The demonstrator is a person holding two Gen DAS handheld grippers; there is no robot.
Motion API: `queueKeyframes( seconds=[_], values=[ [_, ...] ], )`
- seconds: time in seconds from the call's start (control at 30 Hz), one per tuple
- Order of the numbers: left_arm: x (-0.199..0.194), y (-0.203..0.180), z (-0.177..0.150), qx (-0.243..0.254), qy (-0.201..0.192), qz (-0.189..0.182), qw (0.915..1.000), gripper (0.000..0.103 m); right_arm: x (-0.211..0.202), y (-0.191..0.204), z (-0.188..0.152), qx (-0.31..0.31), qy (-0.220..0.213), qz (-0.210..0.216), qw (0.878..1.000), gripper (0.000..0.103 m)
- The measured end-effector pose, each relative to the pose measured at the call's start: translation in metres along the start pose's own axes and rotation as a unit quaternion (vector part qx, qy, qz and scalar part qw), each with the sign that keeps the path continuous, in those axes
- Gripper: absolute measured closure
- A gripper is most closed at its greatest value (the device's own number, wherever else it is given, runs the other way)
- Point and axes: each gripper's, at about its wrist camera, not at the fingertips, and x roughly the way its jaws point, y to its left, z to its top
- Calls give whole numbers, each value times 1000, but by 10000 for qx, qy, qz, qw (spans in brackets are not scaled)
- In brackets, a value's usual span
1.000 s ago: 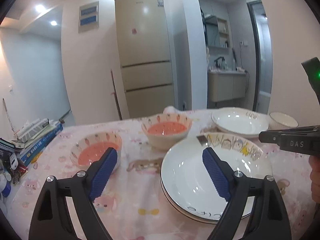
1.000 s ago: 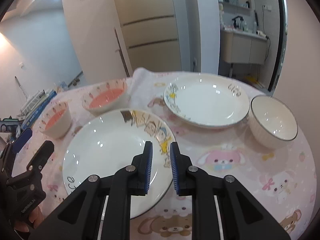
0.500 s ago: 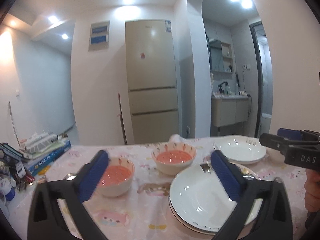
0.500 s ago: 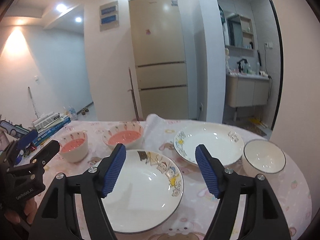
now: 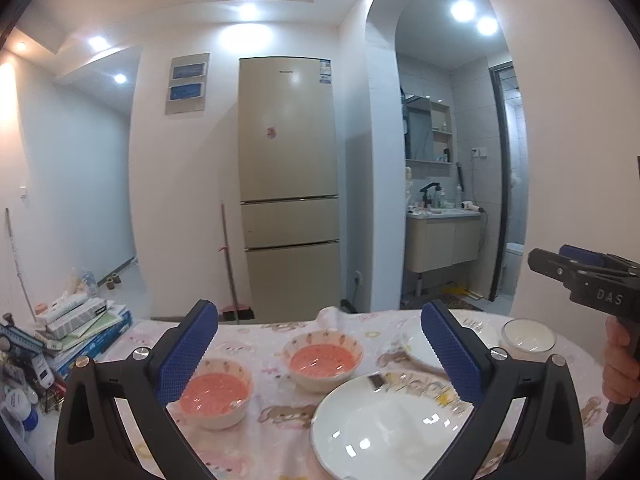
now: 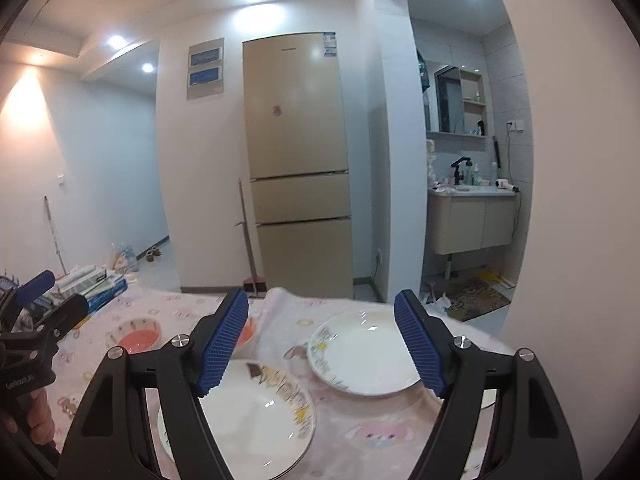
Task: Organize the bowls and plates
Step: 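Raise both grippers away from the stacked plates, then move both grippers to the rim of the other 'life' plate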
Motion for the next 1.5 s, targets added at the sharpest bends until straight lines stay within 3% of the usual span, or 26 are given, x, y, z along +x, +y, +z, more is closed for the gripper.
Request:
queueKeyframes(
  seconds=[0.13,0.27,0.33,0.43,0.5,0.63,0.73,0.8,0.83,0.87,0.93,1.03,1.1,1.27,1.4,1.5],
  values=[
    [18,-15,33,-117,115,-344,9993,0,5,-18,33,-24,176,-154,9997,28],
    [50,-34,56,8,277,-506,9983,0,28,-47,62,313,849,-14,9959,28],
    [75,-45,65,4,535,-577,9969,1,50,-65,73,470,1203,58,9916,28],
    [113,-57,76,-426,886,-818,9918,7,90,-99,81,976,1332,304,9858,28],
    [142,-74,79,-314,1176,-942,9881,9,128,-120,76,1306,1740,414,9752,28],
    [216,-95,64,-372,2153,-974,9710,23,200,-163,48,1762,2581,207,9497,38],
    [258,-99,43,-314,2631,-949,9596,31,227,-189,16,2023,2802,349,9378,47],
    [289,-94,21,-534,3086,-835,9460,39,245,-203,-2,2234,3249,79,9190,53],
    [302,-91,11,-732,3299,-855,9373,42,247,-207,-8,2252,3301,-64,9167,53],
    [318,-88,-2,-893,3626,-949,9228,45,249,-209,-11,2130,3317,-142,9189,53],
    [331,-86,-16,-976,3897,-1057,9096,52,261,-210,-23,1847,3534,-136,9170,53],
    [345,-86,-34,-1018,4151,-1234,8956,52,284,-226,-52,2280,4047,106,8855,56],
    [350,-84,-44,-1096,4230,-1254,8907,52,292,-232,-67,2400,4248,154,8727,58],
    [363,-79,-63,-1441,4482,-1405,8710,52,297,-229,-77,2550,4369,541,8609,58],
    [371,-74,-74,-1824,4624,-1631,8522,52,299,-227,-81,2603,4428,572,8561,58],
    [372,-77,-76,-1752,4644,-1653,8522,52,305,-224,-87,2672,4499,711,8492,61]
  ],
)
